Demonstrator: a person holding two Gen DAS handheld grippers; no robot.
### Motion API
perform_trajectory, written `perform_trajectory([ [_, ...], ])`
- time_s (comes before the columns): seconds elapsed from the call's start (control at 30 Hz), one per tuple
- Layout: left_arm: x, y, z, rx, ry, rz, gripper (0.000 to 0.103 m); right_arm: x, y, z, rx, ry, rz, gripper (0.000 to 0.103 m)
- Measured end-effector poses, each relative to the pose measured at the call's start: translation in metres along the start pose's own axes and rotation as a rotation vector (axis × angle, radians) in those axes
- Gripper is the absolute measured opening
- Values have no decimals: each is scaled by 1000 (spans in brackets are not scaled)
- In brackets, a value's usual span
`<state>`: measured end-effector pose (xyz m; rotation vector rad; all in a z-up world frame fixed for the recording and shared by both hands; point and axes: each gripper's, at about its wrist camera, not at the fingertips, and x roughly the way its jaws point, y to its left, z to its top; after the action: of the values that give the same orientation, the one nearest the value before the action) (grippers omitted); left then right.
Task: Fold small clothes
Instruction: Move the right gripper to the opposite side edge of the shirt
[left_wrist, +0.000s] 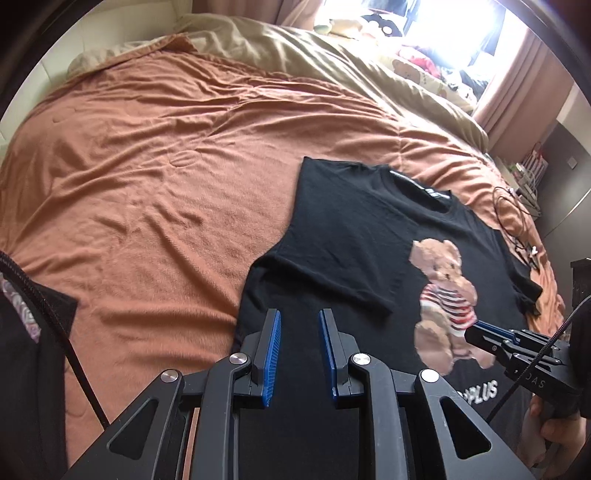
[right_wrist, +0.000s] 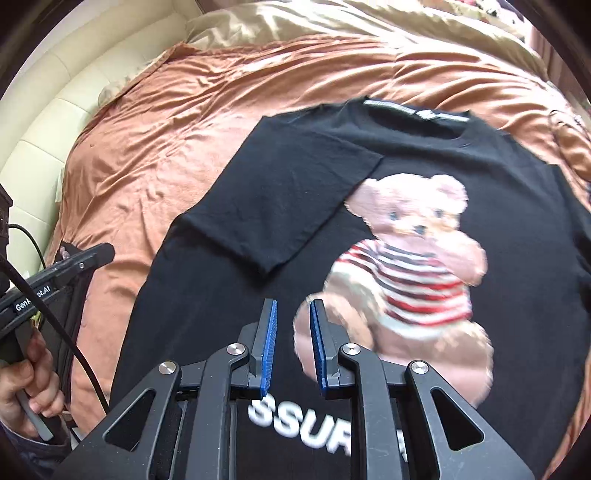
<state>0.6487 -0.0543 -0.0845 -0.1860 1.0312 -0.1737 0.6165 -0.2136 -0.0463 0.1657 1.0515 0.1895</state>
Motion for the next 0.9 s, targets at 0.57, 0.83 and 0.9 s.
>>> perform_trajectory([
  [0.57, -142, -63, -70, 63, -100, -26, 93, -186, -17, -96, 93, -161, -73, 92],
  [0.83, -189, -112, -114, 130, -116, -75, 103, -264, -32, -155, 164, -224, -120, 100],
  [0.9, -199, -123, -123, 146, -118, -86, 103, -282, -35, -168, 168, -235, -128, 100],
])
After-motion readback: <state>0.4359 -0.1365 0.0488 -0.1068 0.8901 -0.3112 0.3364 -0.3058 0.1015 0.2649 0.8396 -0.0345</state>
